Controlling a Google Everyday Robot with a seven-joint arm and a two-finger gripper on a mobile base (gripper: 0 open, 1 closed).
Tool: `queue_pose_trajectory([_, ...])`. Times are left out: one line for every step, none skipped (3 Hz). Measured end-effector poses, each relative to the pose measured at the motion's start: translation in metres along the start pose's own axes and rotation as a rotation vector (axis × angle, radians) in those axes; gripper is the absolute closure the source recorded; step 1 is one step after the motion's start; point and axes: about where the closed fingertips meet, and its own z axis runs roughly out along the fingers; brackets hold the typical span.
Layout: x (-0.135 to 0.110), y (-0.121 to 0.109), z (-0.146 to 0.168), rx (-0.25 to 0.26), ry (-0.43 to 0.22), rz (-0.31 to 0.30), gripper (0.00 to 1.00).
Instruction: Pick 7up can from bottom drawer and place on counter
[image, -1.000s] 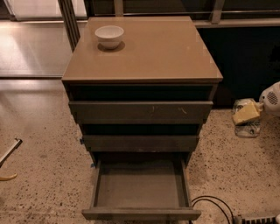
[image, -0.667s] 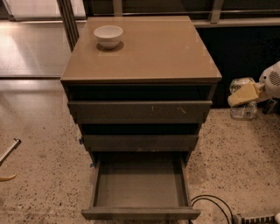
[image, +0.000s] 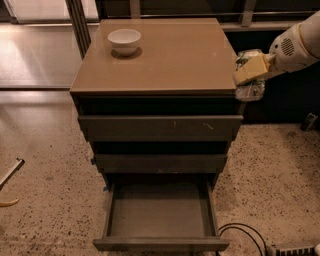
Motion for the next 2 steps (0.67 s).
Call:
queue_pose_trajectory([-0.041,0.025,0.014,-0.037,0.002,-0.058,1.00])
queue_pose_trajectory([-0.073,0.043,0.030,-0.075,0.008,-0.082,1.00])
